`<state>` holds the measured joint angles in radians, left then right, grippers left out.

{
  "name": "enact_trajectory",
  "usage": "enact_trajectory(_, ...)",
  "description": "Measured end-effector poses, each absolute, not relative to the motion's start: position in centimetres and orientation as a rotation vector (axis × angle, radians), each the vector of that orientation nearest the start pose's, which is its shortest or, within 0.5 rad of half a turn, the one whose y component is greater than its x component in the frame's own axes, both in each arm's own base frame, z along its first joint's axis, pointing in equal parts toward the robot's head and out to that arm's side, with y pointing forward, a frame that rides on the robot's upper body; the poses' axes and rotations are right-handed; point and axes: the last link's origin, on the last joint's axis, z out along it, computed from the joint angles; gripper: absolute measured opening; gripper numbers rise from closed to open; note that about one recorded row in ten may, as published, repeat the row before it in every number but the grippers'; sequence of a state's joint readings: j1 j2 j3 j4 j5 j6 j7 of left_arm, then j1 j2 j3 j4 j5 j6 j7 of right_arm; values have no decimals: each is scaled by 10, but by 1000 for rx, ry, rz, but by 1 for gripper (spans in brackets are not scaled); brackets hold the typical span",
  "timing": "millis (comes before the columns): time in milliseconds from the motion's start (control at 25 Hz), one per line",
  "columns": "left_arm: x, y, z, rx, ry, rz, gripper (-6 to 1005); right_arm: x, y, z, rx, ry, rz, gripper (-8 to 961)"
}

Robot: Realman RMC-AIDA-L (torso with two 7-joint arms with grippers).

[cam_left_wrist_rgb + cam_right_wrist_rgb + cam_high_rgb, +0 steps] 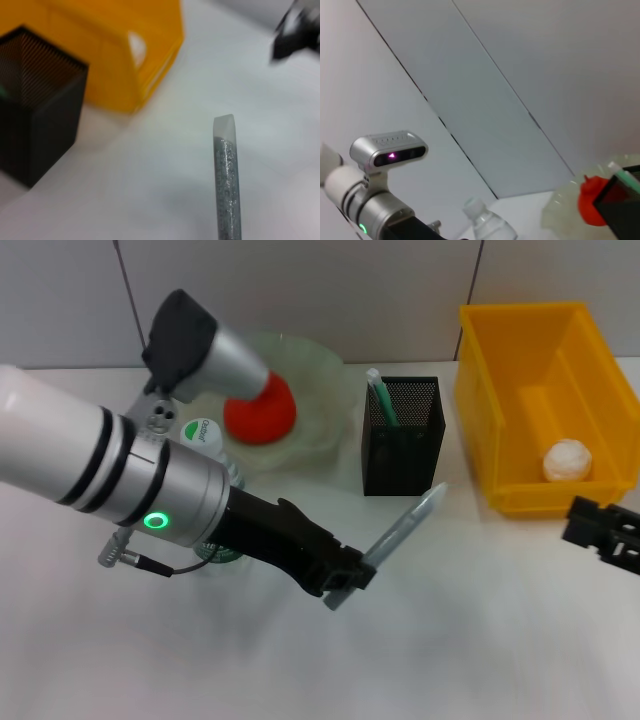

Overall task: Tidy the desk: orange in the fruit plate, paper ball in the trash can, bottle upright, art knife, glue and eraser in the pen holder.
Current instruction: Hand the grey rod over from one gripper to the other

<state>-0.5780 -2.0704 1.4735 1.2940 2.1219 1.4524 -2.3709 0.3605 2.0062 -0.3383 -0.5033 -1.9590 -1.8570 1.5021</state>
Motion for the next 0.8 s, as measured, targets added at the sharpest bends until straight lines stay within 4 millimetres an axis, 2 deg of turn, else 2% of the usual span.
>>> enact_trajectory(40,-132,335,-36,-2961,-768,4,167,312,261,47,-2401,1060,1225,668)
enact_trajectory(80,-134,335,-33,-3007,-808,-121,167,308,262,41,-2407,1066,1249,668)
enact_trajectory(160,-135,334,-35,-3035,-829,-178,167,300,264,30,-2419,1069,1281,668)
enact_trajectory(280,-135,334,-35,-3035,-829,-178,167,286,271,16,-2455,1046,1308,668)
enact_trajectory(400,-135,333,-44,-3092,-860,-273,167,277,279,3,-2482,1044,1299,668)
enact_trajectory(480,-135,333,-44,-3092,-860,-273,167,271,283,-4,-2506,1042,1299,668)
enact_trajectory(560,-133,333,-45,-3106,-870,-331,167,267,284,-8,-2534,1033,1297,668)
enact_trajectory(800,-134,333,-45,-3100,-885,-347,167,261,287,-15,-2574,1021,1289,668)
